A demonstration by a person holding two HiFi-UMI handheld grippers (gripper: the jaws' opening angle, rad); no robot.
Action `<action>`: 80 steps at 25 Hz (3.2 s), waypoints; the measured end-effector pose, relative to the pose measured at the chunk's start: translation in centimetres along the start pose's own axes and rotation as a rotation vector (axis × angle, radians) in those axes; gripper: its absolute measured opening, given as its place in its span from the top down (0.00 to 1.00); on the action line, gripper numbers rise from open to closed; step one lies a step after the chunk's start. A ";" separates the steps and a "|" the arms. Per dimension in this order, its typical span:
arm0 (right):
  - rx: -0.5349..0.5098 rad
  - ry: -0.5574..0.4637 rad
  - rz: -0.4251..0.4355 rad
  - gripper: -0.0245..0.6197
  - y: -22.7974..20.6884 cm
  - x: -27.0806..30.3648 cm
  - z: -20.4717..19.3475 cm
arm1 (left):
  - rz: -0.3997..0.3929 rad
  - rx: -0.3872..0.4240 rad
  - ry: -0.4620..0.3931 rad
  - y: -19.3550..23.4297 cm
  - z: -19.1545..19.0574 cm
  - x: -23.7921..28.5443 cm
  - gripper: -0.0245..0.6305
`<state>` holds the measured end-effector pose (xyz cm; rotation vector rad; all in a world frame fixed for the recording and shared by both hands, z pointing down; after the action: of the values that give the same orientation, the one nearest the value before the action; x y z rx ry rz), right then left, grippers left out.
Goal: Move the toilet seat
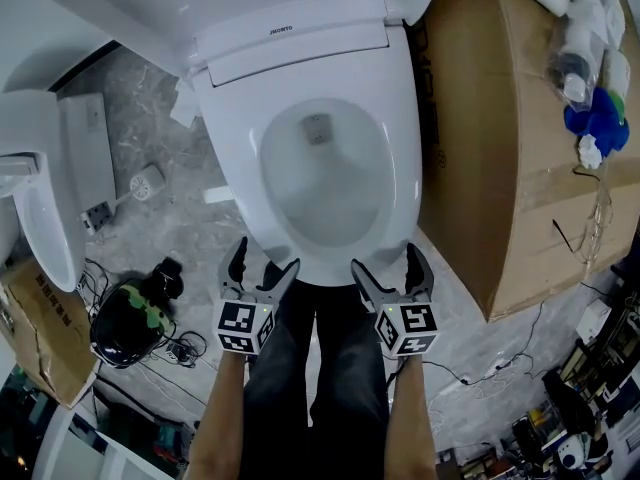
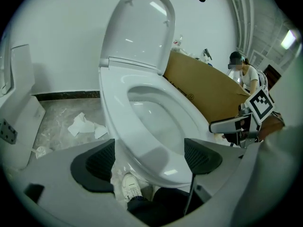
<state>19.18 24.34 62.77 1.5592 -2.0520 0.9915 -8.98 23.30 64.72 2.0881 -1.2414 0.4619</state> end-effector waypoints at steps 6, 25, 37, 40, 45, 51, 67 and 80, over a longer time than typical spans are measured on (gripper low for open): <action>0.026 0.004 -0.043 0.20 -0.6 0.4 -0.7 | 0.021 -0.041 0.019 0.5 -0.9 0.6 0.24; 0.084 0.032 -0.030 0.18 -1.0 2.2 -2.6 | -0.009 -0.073 0.063 0.5 -2.1 2.6 0.22; 0.132 0.012 -0.005 0.18 -0.9 1.3 -1.8 | -0.039 -0.093 0.063 0.2 -1.5 2.1 0.22; 0.129 0.007 0.000 0.18 -0.8 0.9 -1.4 | -0.042 -0.081 0.042 -0.4 -0.8 1.7 0.22; 0.118 -0.028 0.005 0.18 -0.1 -0.6 -0.1 | -0.039 -0.095 0.001 -0.8 0.5 0.4 0.22; 0.090 -0.056 0.003 0.18 0.6 -2.3 1.5 | -0.036 -0.079 -0.019 -1.5 1.9 -0.8 0.22; 0.093 -0.185 0.025 0.18 2.8 -5.9 6.2 | -0.053 -0.176 -0.144 -2.4 6.1 -4.2 0.22; 0.161 -0.282 0.020 0.19 3.6 -7.1 8.4 | 0.034 -0.125 -0.266 -4.0 8.5 -6.3 0.25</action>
<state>18.99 23.56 51.19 1.8566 -2.2238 1.0151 -8.79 22.80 53.43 2.0723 -1.4198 0.1188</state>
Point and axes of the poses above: the fingertips, and each gripper's own axes: x forward along the fingers, y to its left, z out of its top, the point moved 10 cm from there along -x, backward along the fingers, and after that the axes turned 13 degrees about -y, right-handed, at the moved point
